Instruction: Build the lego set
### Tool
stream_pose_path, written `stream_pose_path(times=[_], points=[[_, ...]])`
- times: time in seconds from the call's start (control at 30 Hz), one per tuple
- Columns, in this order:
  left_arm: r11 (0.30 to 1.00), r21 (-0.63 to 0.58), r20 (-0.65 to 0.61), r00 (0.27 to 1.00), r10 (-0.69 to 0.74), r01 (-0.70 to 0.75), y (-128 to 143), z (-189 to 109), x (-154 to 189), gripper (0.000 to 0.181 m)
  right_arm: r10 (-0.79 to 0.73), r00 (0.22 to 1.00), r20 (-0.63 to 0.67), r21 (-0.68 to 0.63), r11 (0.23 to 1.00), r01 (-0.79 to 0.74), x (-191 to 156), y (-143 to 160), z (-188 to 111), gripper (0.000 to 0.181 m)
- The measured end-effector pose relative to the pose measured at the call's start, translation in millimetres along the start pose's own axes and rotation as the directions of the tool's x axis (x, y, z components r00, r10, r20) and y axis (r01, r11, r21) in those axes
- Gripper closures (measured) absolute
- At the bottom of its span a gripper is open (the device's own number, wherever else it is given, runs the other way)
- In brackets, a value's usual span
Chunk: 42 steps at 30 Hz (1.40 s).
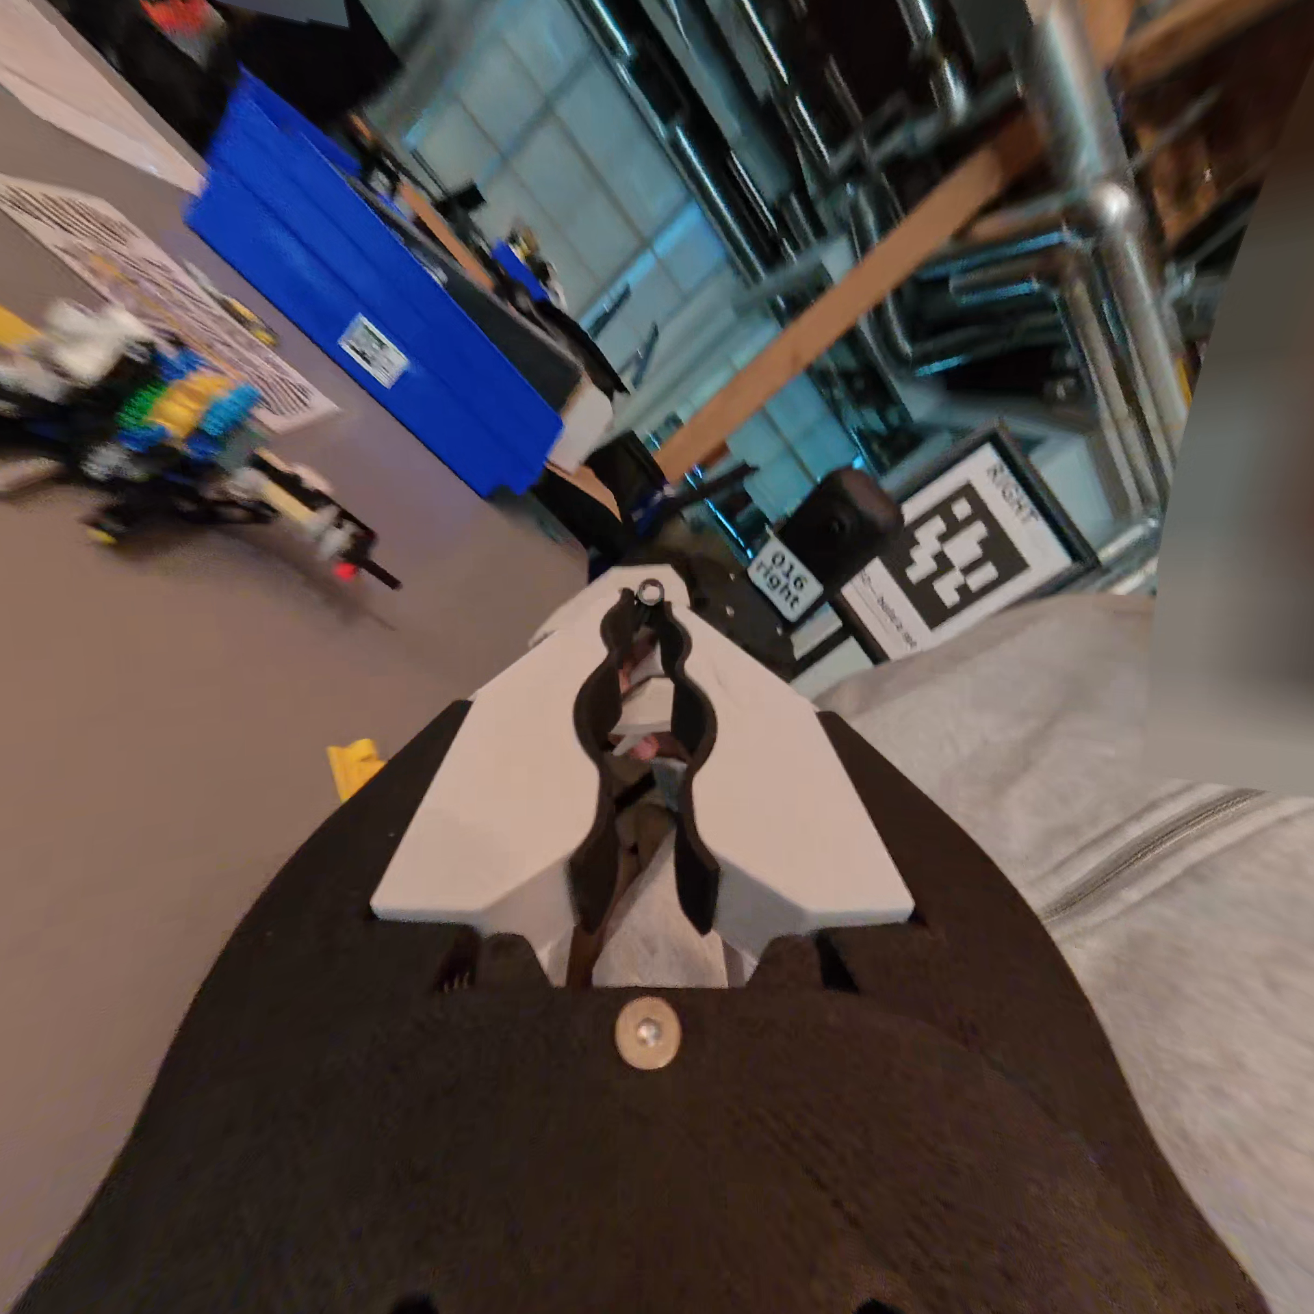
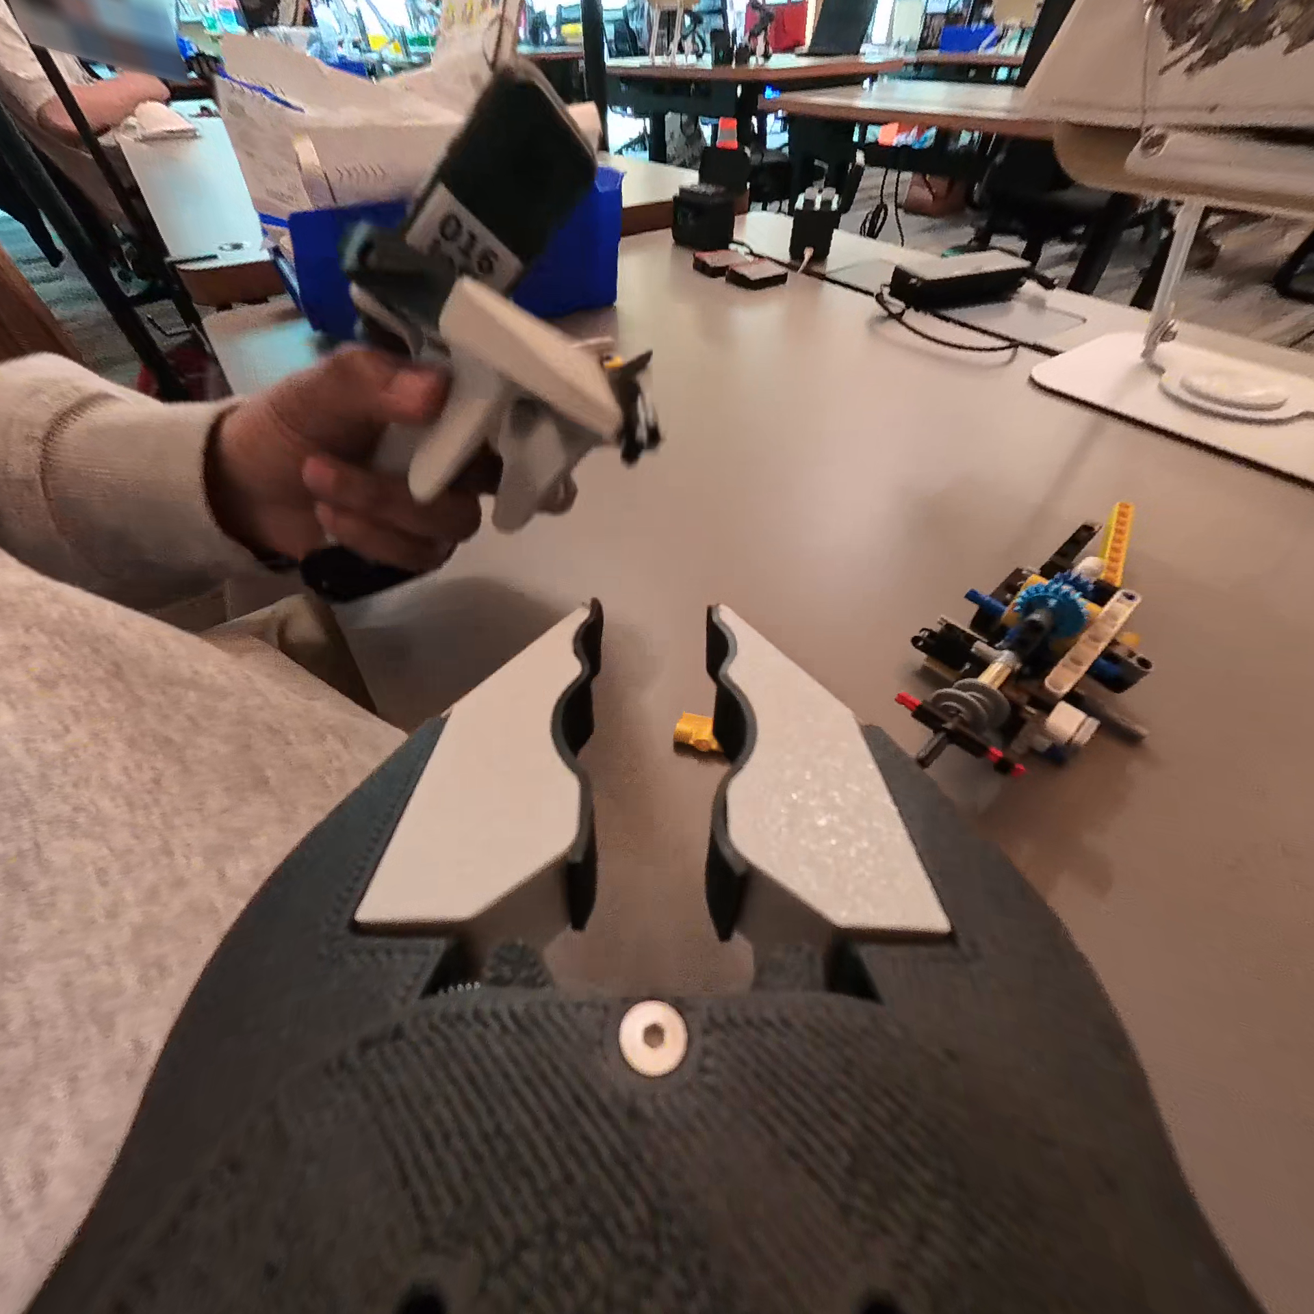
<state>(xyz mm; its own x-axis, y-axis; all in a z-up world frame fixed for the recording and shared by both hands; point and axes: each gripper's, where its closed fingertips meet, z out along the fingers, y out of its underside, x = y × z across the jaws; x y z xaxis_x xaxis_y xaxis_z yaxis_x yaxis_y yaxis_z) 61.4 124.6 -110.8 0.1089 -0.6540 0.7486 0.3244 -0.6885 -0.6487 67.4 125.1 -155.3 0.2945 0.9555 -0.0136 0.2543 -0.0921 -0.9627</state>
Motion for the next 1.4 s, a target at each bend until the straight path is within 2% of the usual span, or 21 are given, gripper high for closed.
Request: stream_pose_path(times=[0.03,0.17,0.33,1.4], points=[[1.000,-0.024,-0.009,1.000,0.009,-0.009,9,7,1,0.177,-0.006,1.000,0.001,0.017,1.000,0.006,0,-3,-2,0.153],[0.998,-0.060,-0.013,1.000,0.010,-0.010,36,13,1,0.177,-0.008,0.999,0.037,0.069,0.998,0.005,-5,-10,-8,0.151],[0.999,-0.039,-0.016,0.999,-0.030,0.029,32,6,-4,0.177,-0.004,0.996,0.087,0.070,0.998,-0.002,-13,-9,-5,0.152],[0.992,-0.098,-0.032,0.996,-0.088,0.084,42,2,-9,0.177,-0.021,0.989,0.144,0.056,0.998,0.013,-23,-5,-4,0.159]])
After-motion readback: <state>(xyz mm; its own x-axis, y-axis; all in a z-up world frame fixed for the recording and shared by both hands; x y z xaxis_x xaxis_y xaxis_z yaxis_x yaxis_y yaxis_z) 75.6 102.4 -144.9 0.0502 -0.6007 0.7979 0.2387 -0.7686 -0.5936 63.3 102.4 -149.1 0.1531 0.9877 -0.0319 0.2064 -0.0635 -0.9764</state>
